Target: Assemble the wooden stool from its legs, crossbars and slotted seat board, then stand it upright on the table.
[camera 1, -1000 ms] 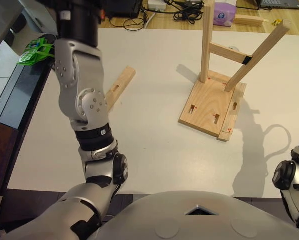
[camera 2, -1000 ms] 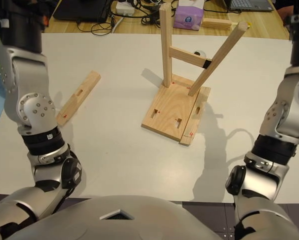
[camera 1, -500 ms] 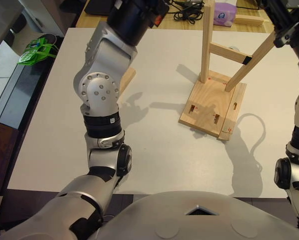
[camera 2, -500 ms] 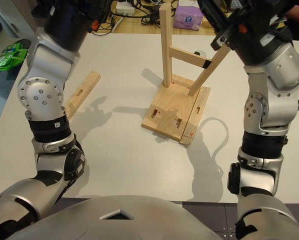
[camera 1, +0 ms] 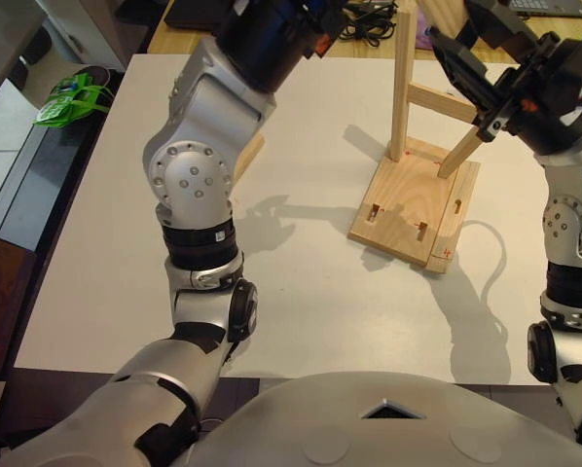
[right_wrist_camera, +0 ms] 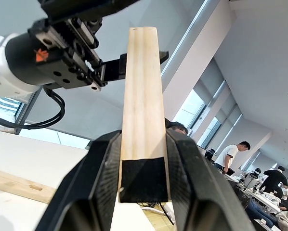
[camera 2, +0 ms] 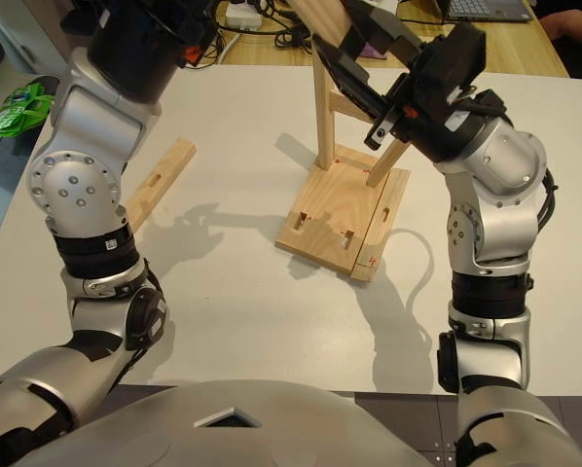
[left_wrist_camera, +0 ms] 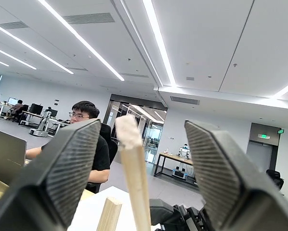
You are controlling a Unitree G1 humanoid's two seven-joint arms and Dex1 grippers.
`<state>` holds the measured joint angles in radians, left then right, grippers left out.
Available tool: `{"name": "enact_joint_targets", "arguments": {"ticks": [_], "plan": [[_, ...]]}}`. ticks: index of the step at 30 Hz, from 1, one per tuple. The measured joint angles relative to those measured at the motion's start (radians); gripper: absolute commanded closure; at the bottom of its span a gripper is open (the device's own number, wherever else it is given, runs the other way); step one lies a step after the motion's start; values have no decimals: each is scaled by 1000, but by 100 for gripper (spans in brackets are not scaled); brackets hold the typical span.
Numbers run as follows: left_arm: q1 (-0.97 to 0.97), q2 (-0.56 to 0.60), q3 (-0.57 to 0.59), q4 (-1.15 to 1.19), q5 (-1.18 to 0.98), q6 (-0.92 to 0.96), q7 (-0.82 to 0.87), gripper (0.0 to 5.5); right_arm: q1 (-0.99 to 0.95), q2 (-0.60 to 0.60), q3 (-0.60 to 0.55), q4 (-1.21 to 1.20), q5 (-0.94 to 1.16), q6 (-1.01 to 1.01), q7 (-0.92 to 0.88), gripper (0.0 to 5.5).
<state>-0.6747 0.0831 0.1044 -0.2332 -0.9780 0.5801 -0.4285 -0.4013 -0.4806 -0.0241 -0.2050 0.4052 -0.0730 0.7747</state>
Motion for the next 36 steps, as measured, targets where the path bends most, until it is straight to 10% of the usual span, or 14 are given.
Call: {"name": "enact_joint_targets", "arguments": {"ticks": [15,27,36], "plan": [[10,-45,33,7,-100,40,79,491,-1,9,0,-16,-18,-23,-6,421],[11,-75,31,1,-133,47,147,509,-9,12,1,12,-83,-104,-24,421],[11,-78,34,-3,-152,53,149,509,8,-10,28,49,-119,-94,2,243]]}}
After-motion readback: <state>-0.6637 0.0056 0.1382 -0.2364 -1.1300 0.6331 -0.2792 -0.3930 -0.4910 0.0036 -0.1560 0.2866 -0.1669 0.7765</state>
